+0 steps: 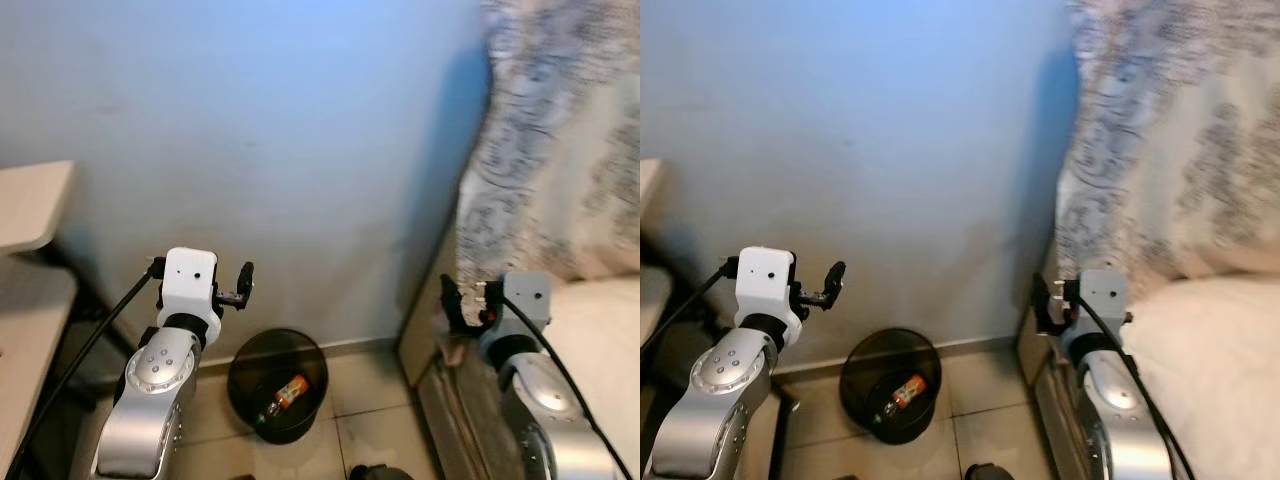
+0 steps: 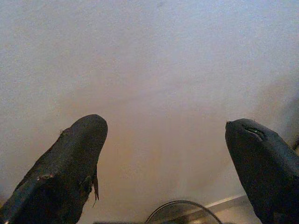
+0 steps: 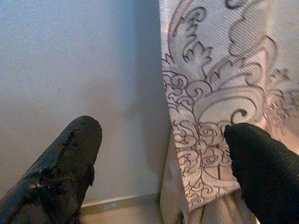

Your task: Clean up the room

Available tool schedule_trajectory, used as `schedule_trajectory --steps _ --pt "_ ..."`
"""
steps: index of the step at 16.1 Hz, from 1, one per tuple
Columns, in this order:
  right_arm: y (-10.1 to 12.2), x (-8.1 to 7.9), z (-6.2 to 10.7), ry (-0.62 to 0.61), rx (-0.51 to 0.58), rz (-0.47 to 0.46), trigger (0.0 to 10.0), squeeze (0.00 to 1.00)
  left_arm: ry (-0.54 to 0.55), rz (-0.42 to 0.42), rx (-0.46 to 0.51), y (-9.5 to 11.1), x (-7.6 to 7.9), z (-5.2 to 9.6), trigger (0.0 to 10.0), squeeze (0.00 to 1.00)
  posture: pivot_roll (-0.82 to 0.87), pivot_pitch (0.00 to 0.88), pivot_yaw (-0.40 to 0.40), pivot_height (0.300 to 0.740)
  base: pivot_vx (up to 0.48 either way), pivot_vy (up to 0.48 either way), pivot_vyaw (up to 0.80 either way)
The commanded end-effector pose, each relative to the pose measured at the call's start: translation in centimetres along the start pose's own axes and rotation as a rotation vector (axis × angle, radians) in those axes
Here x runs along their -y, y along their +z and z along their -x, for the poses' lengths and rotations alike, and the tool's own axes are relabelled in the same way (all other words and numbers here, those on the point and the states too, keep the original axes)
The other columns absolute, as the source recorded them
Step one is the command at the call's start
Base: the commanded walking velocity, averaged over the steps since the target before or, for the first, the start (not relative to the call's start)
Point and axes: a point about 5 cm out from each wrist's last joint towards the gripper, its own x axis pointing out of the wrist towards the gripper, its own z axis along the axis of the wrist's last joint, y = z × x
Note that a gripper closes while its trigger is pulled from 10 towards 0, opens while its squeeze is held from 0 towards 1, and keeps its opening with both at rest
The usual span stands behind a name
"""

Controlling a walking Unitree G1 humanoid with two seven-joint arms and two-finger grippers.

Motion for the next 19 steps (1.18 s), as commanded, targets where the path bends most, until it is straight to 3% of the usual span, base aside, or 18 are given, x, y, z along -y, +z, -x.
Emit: schedule_trajectory --steps 1,5,10,13,19 --pt "0.6 -0.3 0.0 0.003 0.02 -0.018 10.0 0.0 -0.008 0.005 0.017 0.2 0.0 0.2 10.0 0.0 0.03 0.0 0.045 0.74 0.0 0.0 -0.78" --pt "0.6 0.0 0.0 -0.026 0.016 -0.02 10.0 0.0 -0.012 0.021 0.047 0.9 -0.1 -0.7 10.0 0.0 0.02 0.0 0.057 0.74 0.0 0.0 -0.78" --pt "0.8 -0.3 -1.0 -0.013 0.01 -0.027 10.0 0.0 -0.029 0.002 0.066 1.5 0.6 -0.4 10.0 0.0 0.07 0.0 0.016 0.74 0.0 0.0 -0.78" --pt "1.4 -0.6 -2.4 -0.006 0.009 0.02 10.0 0.0 0.099 -0.014 0.048 0.5 -0.9 -0.2 10.0 0.0 0.09 0.0 0.001 0.74 0.0 0.0 -0.74" --pt "0.6 0.6 -1.9 -0.069 -0.048 0.052 10.0 0.0 0.094 -0.03 0.049 0.3 -0.7 -0.1 10.0 0.0 0.07 0.0 -0.019 0.74 0.0 0.0 -0.74"
